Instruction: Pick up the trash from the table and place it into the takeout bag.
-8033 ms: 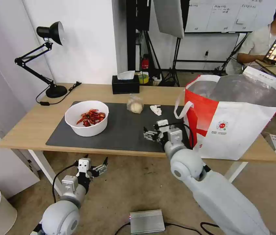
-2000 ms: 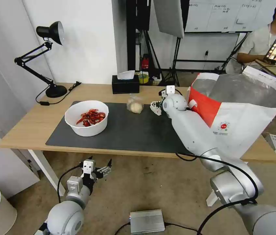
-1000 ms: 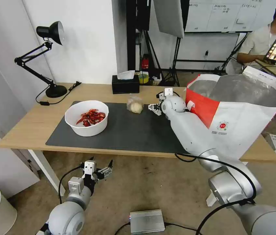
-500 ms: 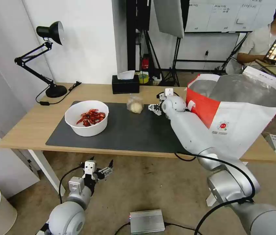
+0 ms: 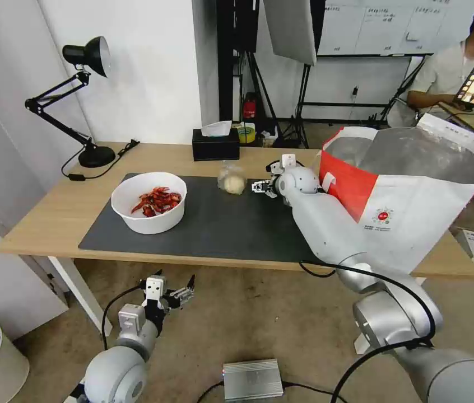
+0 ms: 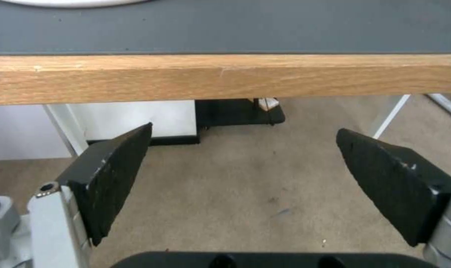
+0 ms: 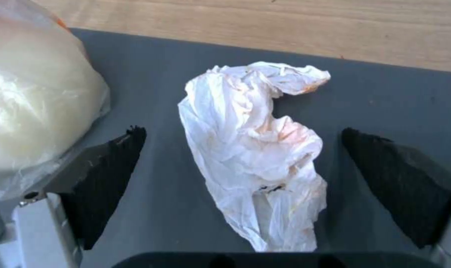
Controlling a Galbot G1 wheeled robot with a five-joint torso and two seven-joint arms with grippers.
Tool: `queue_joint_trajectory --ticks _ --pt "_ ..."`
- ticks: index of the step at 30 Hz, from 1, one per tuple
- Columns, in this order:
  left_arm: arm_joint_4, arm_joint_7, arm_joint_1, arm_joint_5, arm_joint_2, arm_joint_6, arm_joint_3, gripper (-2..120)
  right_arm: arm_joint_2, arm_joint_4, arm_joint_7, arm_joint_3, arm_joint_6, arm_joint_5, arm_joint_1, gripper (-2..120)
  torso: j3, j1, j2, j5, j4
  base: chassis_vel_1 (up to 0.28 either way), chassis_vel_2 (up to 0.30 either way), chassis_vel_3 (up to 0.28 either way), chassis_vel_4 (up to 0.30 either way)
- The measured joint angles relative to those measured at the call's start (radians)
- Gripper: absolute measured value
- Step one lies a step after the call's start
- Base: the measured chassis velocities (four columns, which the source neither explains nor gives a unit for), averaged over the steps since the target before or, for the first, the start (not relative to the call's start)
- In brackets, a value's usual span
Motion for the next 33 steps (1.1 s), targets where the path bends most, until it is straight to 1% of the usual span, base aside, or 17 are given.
queue_joint_trajectory --ticks 15,21,27,30,32,33 --pt "0.003 -0.001 -0.001 0.004 -0.007 -0.001 0.01 100 0.004 -0.019 -0.009 0.019 0.001 -0.009 0.001 100 0.0 0.0 0.0 0.0 0.0001 0.0 0.0 0.0 0.0" --pt "0.001 -0.001 -0.002 0.003 0.001 -0.001 0.008 100 0.013 -0.036 -0.016 0.038 0.001 -0.023 0.001 100 0.0 0.0 0.0 -0.0001 0.0002 0.0 0.0 0.0 0.0" --pt "0.003 -0.001 -0.001 0.003 -0.009 -0.001 0.012 100 0.012 -0.037 -0.018 0.041 0.002 -0.027 -0.002 100 0.0 0.0 0.0 -0.0001 0.0002 0.0 0.0 0.0 0.0" --pt "0.004 -0.002 -0.002 0.004 -0.012 -0.002 0.014 100 0.014 -0.039 -0.017 0.041 0.002 -0.028 -0.003 99 0.0 0.0 0.0 -0.0001 -0.0001 0.0 0.0 0.0 0.0" --pt "0.004 -0.002 -0.002 0.004 -0.012 -0.003 0.014 100 0.015 -0.041 -0.014 0.043 0.002 -0.031 -0.003 93 0.0 0.0 0.0 -0.0003 -0.0003 0.0 0.0 0.0 0.0" --pt "0.004 -0.002 -0.002 0.004 -0.012 -0.003 0.014 100 0.015 -0.041 -0.014 0.043 0.002 -0.031 -0.003 93 0.0 0.0 0.0 -0.0003 -0.0003 0.0 0.0 0.0 0.0"
